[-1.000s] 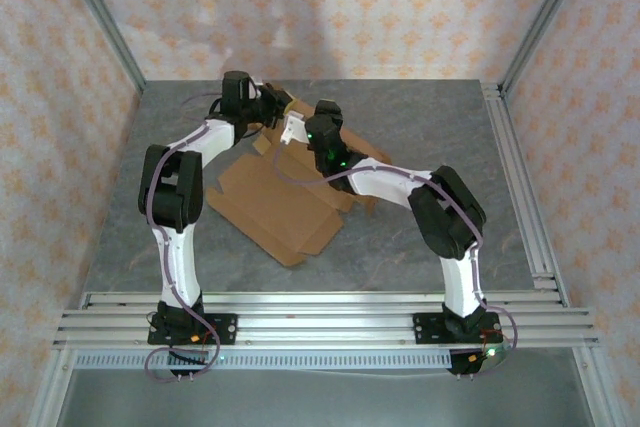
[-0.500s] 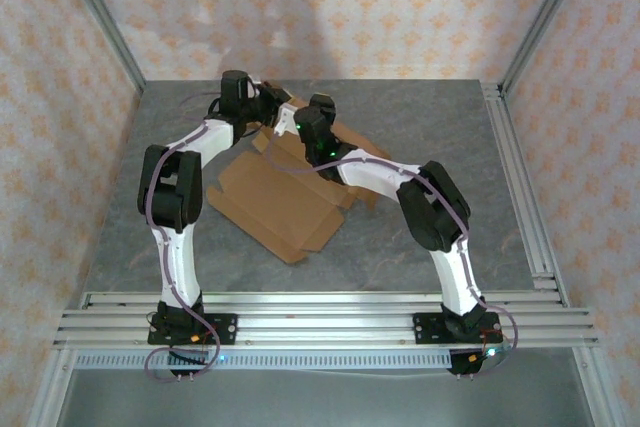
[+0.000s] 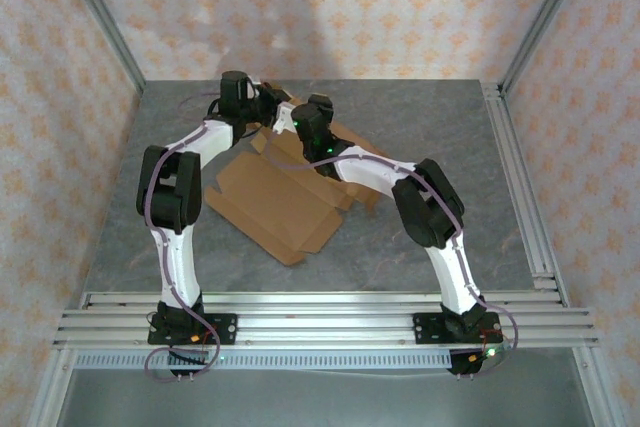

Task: Fold the paper box

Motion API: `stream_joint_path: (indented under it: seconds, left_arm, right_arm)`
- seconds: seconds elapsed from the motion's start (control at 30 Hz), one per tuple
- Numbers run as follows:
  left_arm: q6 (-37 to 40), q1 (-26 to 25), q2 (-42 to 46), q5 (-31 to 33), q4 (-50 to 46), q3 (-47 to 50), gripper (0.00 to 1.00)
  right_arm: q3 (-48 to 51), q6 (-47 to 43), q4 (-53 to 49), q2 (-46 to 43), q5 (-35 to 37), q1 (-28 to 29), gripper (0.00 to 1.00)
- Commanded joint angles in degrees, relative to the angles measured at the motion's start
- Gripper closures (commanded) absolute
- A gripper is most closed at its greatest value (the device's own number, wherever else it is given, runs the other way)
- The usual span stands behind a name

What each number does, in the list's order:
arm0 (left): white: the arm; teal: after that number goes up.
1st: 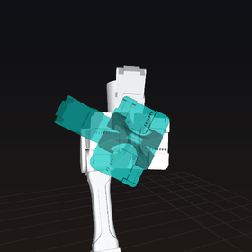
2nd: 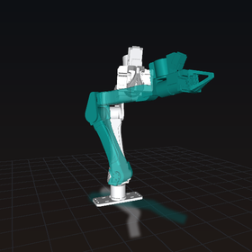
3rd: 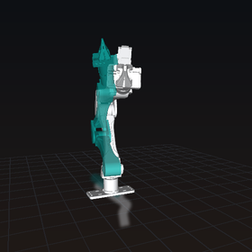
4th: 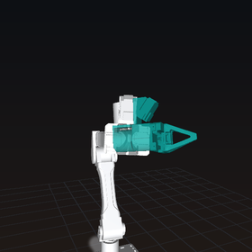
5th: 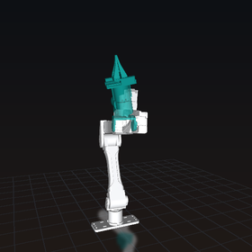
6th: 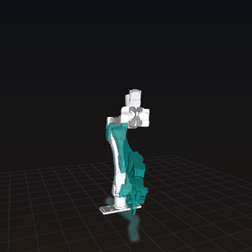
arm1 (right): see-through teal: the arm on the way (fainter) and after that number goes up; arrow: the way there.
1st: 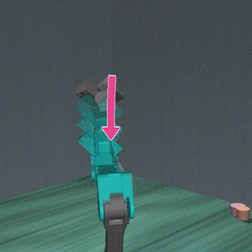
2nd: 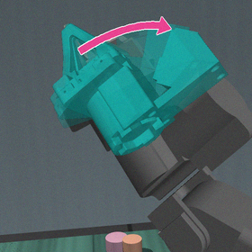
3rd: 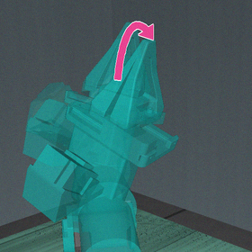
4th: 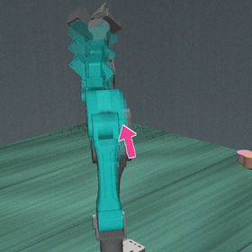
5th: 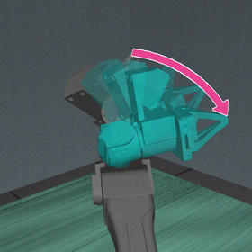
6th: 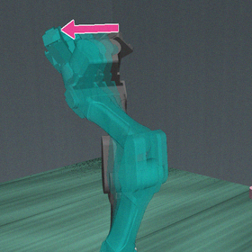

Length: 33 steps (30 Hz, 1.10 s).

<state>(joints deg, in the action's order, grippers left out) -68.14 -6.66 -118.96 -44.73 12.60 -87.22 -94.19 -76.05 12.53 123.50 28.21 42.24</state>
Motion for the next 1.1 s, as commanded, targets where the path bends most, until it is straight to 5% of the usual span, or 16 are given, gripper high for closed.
stream_joint_path:
  seconds: [0.0, 0.17, 0.3, 0.57, 0.73, 0.8, 1.07]
  left_arm:
    - [0.2, 0.0, 3.9, -0.9, 1.2, 0.9, 1.0]
    - [0.5, 0.0, 4.2, -0.8, 0.8, 0.9, 1.0]
    - [1.2, 0.1, 4.9, 0.2, -0.6, 1.0, 0.97]
    - [5.4, 0.7, 12.0, 6.0, -3.8, 5.7, 0.38]
    - [11.0, 2.9, 17.4, 9.3, -9.7, 8.9, 0.09]
    - [12.0, 3.9, 19.8, 10.7, -10.1, 11.4, 0.01]
    - [20.0, 6.8, 30.7, 17.3, -15.9, 20.4, 0.0]
  right_arm:
    - [-1.7, 1.1, -2.1, 1.2, 1.2, -0.7, 0.74]
    - [-0.4, -0.8, 1.6, 1.0, 2.2, -0.8, 1.0]
    - [1.7, -2.8, 6.0, 0.1, 2.1, -0.7, 1.0]
    - [4.9, -9.3, 16.3, -0.2, 1.5, -0.9, 1.0]
    - [6.3, -12.3, 21.2, 0.3, 1.0, -0.9, 1.0]
    - [7.0, -13.5, 23.6, 0.4, 1.2, -0.9, 1.0]
    - [11.0, -18.0, 31.5, 0.0, 0.5, -0.9, 1.0]
